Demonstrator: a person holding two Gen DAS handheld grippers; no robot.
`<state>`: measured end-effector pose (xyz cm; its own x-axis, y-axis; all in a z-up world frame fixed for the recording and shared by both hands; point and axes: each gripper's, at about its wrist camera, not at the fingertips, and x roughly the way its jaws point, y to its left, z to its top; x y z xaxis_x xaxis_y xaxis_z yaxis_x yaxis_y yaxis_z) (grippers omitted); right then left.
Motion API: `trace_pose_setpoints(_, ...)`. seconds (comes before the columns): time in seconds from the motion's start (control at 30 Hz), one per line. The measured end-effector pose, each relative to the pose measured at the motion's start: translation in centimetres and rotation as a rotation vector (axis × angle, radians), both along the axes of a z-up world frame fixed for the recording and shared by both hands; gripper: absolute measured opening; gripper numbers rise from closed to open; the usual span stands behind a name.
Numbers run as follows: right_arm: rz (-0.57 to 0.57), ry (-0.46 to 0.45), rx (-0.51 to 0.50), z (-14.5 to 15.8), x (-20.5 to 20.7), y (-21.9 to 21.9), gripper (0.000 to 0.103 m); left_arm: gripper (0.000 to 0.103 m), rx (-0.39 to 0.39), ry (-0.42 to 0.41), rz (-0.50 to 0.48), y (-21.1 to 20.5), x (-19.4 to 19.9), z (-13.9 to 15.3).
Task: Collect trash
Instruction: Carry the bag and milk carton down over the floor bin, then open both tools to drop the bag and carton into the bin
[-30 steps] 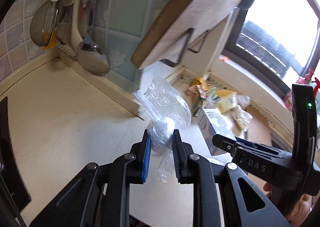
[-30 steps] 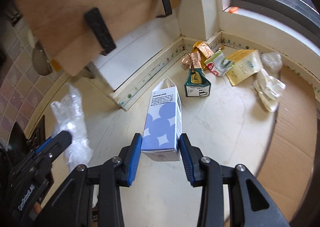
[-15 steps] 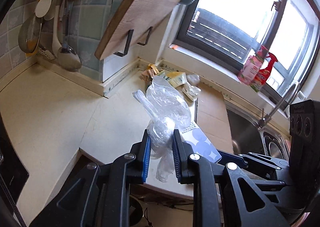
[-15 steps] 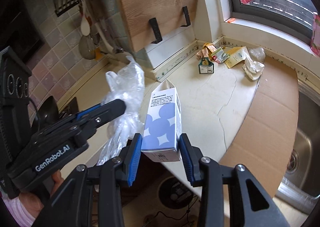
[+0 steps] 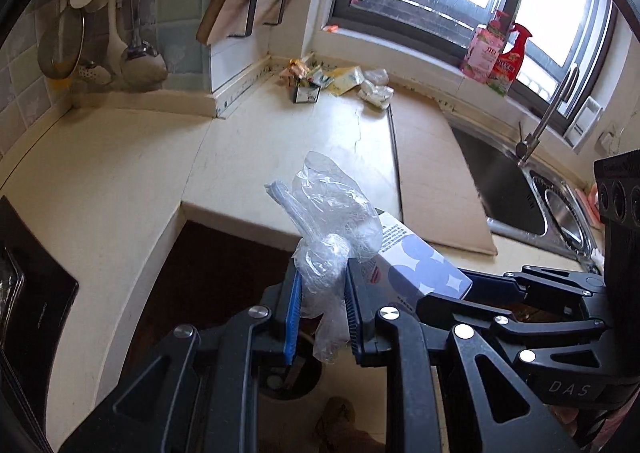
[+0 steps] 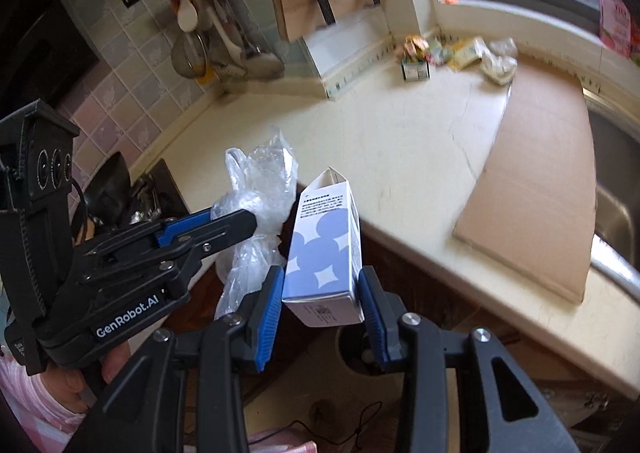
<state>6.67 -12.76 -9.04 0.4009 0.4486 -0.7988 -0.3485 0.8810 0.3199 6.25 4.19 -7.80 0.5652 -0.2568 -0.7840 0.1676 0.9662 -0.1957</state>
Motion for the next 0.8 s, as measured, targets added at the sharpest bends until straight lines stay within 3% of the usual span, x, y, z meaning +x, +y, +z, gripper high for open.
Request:
trace_pose_setpoints(0.33,-0.042,0.169,-0.067,-11.6,-1.4,1.4,0.038,0.018,0.045,0.236,0.051,2.8,-1.6,-12.6)
trace_pose_setpoints(0.63,-0.084,0.276,-0.127,-24.5,-1.8,1.1,0.038,0.018,0.07,0.345,0.038,3.5,-2.3,-25.1)
trace_pose_setpoints(0.8,-0.081,0.291,-0.159,-30.4,-1.5,1.5,0.038,0.019,0.088,0.374,0.02,3.4,-2.0,-31.3)
